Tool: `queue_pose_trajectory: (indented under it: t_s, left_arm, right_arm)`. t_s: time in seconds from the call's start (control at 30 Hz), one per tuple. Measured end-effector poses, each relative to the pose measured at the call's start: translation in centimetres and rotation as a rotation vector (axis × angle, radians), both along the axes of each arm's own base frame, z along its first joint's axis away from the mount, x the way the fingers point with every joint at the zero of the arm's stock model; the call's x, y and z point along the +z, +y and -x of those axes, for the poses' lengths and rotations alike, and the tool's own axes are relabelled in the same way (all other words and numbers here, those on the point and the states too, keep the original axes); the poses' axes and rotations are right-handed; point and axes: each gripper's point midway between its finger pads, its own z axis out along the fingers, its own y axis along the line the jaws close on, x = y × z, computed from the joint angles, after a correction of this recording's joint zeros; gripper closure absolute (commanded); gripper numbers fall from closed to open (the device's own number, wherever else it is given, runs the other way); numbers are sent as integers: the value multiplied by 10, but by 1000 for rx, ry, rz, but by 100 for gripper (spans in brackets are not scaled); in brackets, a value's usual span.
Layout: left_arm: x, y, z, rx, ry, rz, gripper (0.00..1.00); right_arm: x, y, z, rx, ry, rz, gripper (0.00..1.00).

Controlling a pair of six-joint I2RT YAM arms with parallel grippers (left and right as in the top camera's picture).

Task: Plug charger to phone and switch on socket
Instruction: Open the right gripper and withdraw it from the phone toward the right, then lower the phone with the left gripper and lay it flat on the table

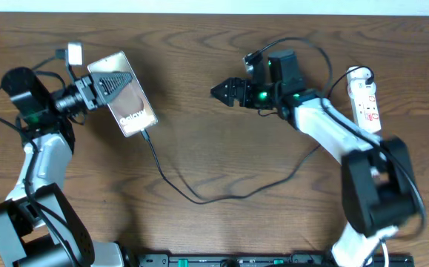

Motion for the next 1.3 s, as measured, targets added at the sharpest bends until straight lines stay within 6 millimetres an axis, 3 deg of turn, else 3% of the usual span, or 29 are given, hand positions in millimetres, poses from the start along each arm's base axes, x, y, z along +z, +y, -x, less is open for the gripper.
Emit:
queue_pose_trajectory:
  t_s: [0.1,0.27,0.87,1.3]
  left_arm:
    - [-11,-1,3,6,16,3,93]
    - [-26,-1,5,33,46,7,92]
    - [-128,4,-1,103,307,66,92]
    - [-168,10,-4,189,465,62,92]
  right_arm:
    - [25,-13,5,-32,-62,65,1]
    - [43,-28,13,-75,-109,154,1]
    - [38,-35,15,-102,-111,220,1]
    - [38,-36,15,-104,-109,223,1]
